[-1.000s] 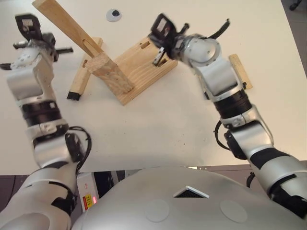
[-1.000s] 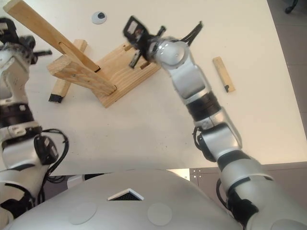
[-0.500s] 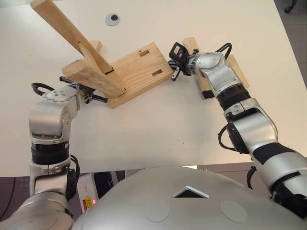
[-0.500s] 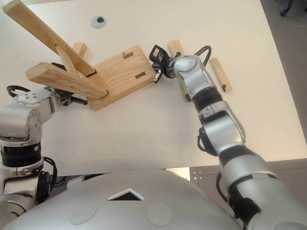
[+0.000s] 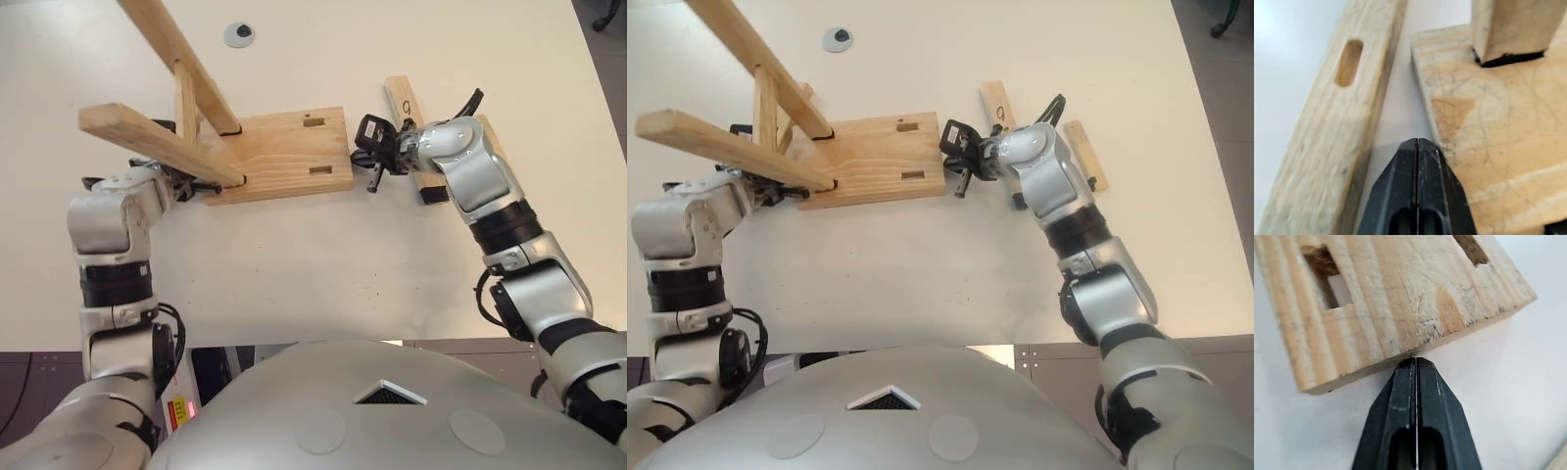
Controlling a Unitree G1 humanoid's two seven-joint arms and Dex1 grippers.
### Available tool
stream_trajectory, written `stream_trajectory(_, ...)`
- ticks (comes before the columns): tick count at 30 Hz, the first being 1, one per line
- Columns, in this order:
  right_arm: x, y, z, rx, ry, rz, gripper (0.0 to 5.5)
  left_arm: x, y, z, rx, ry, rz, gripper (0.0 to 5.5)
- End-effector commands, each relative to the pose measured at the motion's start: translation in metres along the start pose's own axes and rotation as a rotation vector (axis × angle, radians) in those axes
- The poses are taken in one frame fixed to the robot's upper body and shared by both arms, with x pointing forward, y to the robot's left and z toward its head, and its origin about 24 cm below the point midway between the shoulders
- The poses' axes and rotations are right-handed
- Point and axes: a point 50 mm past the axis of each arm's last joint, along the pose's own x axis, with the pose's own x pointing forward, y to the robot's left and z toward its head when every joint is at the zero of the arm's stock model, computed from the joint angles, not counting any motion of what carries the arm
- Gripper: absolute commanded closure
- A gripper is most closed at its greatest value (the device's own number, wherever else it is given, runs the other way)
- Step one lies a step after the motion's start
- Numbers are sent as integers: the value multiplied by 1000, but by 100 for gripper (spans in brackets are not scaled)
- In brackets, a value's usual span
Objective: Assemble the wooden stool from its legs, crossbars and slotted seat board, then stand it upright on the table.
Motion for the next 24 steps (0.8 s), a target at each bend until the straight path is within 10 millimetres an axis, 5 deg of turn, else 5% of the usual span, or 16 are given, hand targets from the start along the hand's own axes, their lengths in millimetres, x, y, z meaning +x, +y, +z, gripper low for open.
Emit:
stream_trajectory(1, -15, 24, 32, -108, -88, 142, 548, 24, -1, 16, -11, -7, -29, 550)
stream_trajectory(7, -34, 20, 41, -128, -103, 113, 548, -6, 51, 58, -95, -230, 151, 550)
stream_trajectory(10, -47, -28, 64, -113, -195, -164, 548, -36, 58, 57, -166, -267, 87, 550)
stream_trajectory(13, -41, -63, 73, -45, -278, -359, 548, -49, 27, 37, -125, -174, -113, 550)
stream_trajectory(15, -18, -70, 66, -41, -266, -388, 548, -52, 0, 13, -72, -69, -246, 550)
stream_trajectory(20, 26, -64, 38, -7, -194, -323, 548, -48, -39, -33, 34, 111, -346, 550)
stream_trajectory(24, 43, -45, 17, -51, -72, -121, 548, -15, -51, -53, 21, 195, -288, 550)
